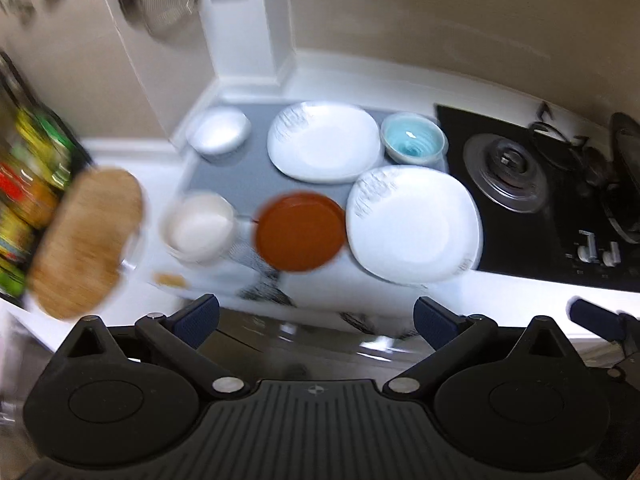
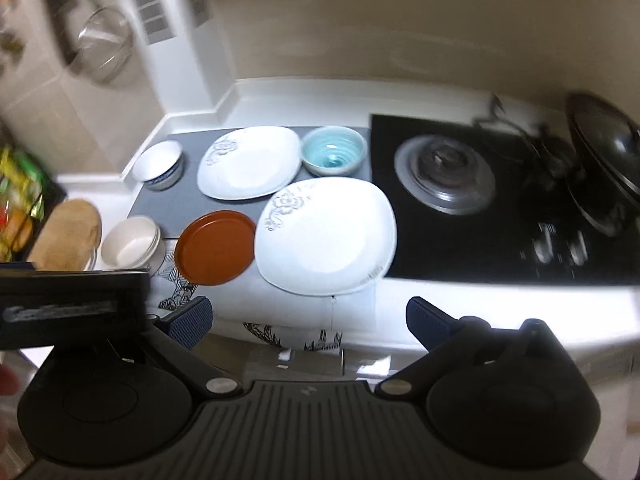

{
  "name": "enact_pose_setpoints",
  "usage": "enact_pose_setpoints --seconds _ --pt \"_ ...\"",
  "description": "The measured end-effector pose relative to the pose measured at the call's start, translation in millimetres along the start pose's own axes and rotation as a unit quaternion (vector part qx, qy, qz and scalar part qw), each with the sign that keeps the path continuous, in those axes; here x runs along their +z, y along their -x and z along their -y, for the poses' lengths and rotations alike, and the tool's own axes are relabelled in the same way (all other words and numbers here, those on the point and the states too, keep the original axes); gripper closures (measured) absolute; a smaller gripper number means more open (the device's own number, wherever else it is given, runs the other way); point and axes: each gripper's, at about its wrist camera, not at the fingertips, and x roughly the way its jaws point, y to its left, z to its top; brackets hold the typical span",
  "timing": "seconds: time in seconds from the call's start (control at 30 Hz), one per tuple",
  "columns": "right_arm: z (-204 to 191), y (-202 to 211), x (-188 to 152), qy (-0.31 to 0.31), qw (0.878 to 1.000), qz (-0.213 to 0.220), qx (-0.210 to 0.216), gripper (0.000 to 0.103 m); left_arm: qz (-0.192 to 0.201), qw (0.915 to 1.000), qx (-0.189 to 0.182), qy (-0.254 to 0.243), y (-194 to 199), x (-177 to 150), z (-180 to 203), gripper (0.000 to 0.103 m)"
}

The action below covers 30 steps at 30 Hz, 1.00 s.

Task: Organize plates and bowls
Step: 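Grasp the edge of the white floral plate with both grippers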

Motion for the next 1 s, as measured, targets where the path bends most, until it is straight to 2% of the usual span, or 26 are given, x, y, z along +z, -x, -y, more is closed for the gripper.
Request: enact_pose_setpoints --seconds 0.1,0.2,0.27,0.33,0.4,0.47,0.5,0.6,0.67,0.73,0.77,0.83,0.87,0.9,0.93,1.0 --pt "-6.1 -15.7 -6.3 0.025 1.000 0.013 0.001 0.000 -0.009 0.9984 -0.054 0.009 -29.4 -5.4 -20.7 0.001" --pt "5.7 -34.0 -3.2 -0.012 1.000 0.003 0.027 0.000 -0.005 0.9958 -0.091 0.000 -54.0 -1.1 -37.5 0.001" --pt "17.4 -42.9 -0.8 -0.042 0.998 0.014 0.041 0.000 0.000 0.9940 -0.109 -0.006 -69.8 8.8 -46.7 0.001" --pt "28.2 -49.1 0.5 -0.058 0.996 0.029 0.065 0.000 -0.011 0.9903 -0.137 -0.019 -90.7 23.1 -50.7 0.001" --pt "33.8 -52.9 5.1 -0.056 0.994 0.043 0.081 0.000 -0.028 0.9894 -0.140 -0.030 -116.0 39.7 -51.0 0.001" --pt "35.3 -52.5 9.9 -0.047 0.992 0.077 0.091 0.000 -0.050 0.9893 -0.133 -0.036 -139.9 57.5 -50.6 0.003" --pt "35.6 -51.6 12.8 -0.040 0.990 0.094 0.098 0.000 -0.059 0.9873 -0.142 -0.039 -151.3 66.9 -52.1 0.005" --pt "34.5 -54.5 22.5 -0.020 0.991 0.112 0.075 0.000 -0.085 0.9769 -0.192 -0.041 -186.4 93.8 -55.2 0.011" --pt "34.8 -65.6 27.5 -0.017 0.995 0.091 0.032 0.000 -0.098 0.9709 -0.212 -0.052 -210.0 110.0 -51.2 0.018" --pt "42.2 -78.0 28.0 -0.042 0.996 0.079 -0.020 0.000 -0.108 0.9650 -0.229 -0.067 -231.8 123.4 -44.9 0.025" --pt "50.2 -85.5 26.8 -0.066 0.995 0.066 -0.032 0.000 -0.112 0.9582 -0.253 -0.071 -243.9 129.5 -42.1 0.027" --pt "72.6 -100.5 22.6 -0.145 0.988 0.042 -0.015 0.000 -0.142 0.9367 -0.314 -0.064 -272.9 139.9 -36.5 0.027" --pt "82.7 -105.7 19.3 -0.184 0.982 0.038 -0.007 0.000 -0.167 0.9295 -0.325 -0.050 -288.1 144.0 -33.9 0.033" --pt "90.8 -109.9 15.8 -0.214 0.976 0.035 -0.002 0.000 -0.181 0.9256 -0.330 -0.036 -300.0 147.2 -32.4 0.041" --pt "97.4 -113.5 13.1 -0.235 0.971 0.033 0.008 0.000 -0.187 0.9245 -0.330 -0.036 -309.0 149.9 -29.7 0.043" --pt "107.3 -119.2 8.8 -0.259 0.965 0.037 0.029 0.000 -0.187 0.9296 -0.313 -0.051 -320.0 153.0 -23.1 0.048"
